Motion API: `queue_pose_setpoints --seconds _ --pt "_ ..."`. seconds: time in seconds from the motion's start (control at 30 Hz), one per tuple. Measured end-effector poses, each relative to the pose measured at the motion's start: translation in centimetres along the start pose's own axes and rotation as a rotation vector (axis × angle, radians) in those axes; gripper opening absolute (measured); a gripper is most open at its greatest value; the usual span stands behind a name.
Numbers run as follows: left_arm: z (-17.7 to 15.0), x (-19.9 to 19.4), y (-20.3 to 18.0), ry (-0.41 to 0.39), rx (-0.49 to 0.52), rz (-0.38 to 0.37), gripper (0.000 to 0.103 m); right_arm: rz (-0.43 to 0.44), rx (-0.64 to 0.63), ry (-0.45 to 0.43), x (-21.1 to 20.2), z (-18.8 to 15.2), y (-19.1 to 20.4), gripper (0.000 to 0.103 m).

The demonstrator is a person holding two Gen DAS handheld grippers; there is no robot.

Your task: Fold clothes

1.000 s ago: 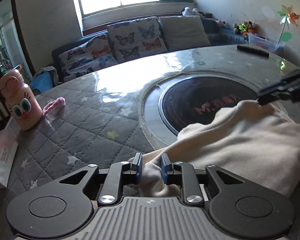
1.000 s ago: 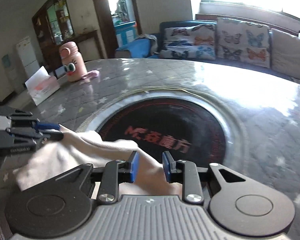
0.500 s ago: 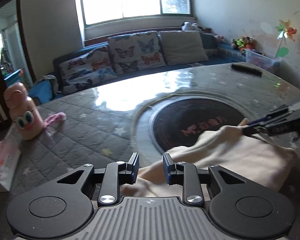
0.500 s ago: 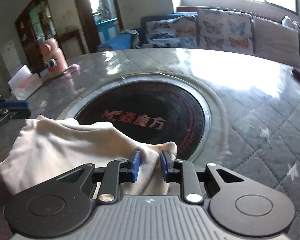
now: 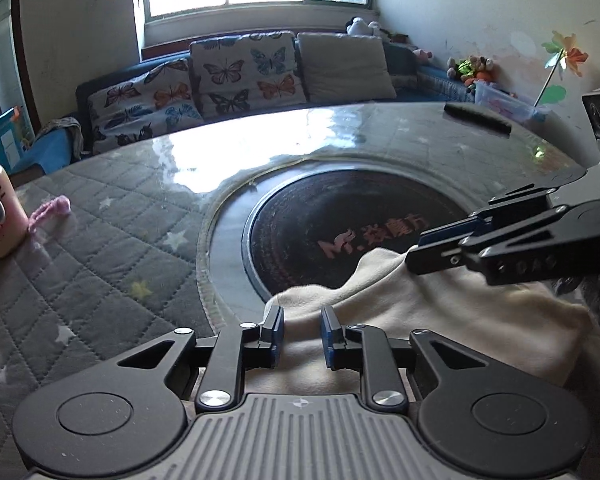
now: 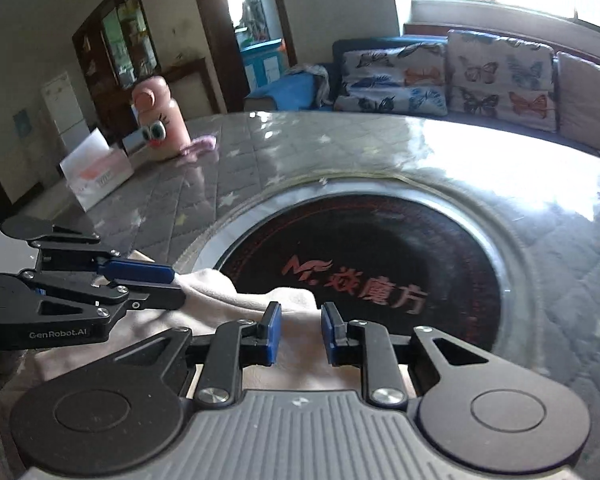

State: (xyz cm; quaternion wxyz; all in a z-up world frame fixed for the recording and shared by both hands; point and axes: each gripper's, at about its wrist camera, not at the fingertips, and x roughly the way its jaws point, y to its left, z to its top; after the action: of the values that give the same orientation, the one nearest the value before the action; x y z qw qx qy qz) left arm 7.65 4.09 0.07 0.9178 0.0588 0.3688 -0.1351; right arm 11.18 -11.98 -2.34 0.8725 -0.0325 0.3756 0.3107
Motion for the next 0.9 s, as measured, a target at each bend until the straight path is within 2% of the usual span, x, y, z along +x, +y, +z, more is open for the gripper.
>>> queue_pose_setpoints --seconds 0.07,0.23,0.43,0.6,0.9 --pt "-0.1 0.1 0.0 -0.005 -0.003 -0.002 0.022 -0.025 -0.019 0.014 0.9 0.0 0.2 0.021" --pt "-0.1 -1.0 -0.1 -0.018 -0.016 -0.005 0.022 -0.035 -0.04 -0.007 0.0 -0.1 0.9 0.021" --pt "-0.9 -3.8 -1.9 -0.048 0.035 -0.042 0.022 0.021 -0.098 -0.006 -2.9 -1.5 2.9 0.021" --pt "-2.0 -4.7 -3.4 -0.058 0.053 -0.079 0.022 0.047 -0.112 0.012 -3.3 -2.9 4.1 0.021" --pt "-4.0 -4.7 -3.4 -0.035 0.026 -0.08 0.022 0.029 -0.086 0.017 -4.6 -4.8 3.6 0.022"
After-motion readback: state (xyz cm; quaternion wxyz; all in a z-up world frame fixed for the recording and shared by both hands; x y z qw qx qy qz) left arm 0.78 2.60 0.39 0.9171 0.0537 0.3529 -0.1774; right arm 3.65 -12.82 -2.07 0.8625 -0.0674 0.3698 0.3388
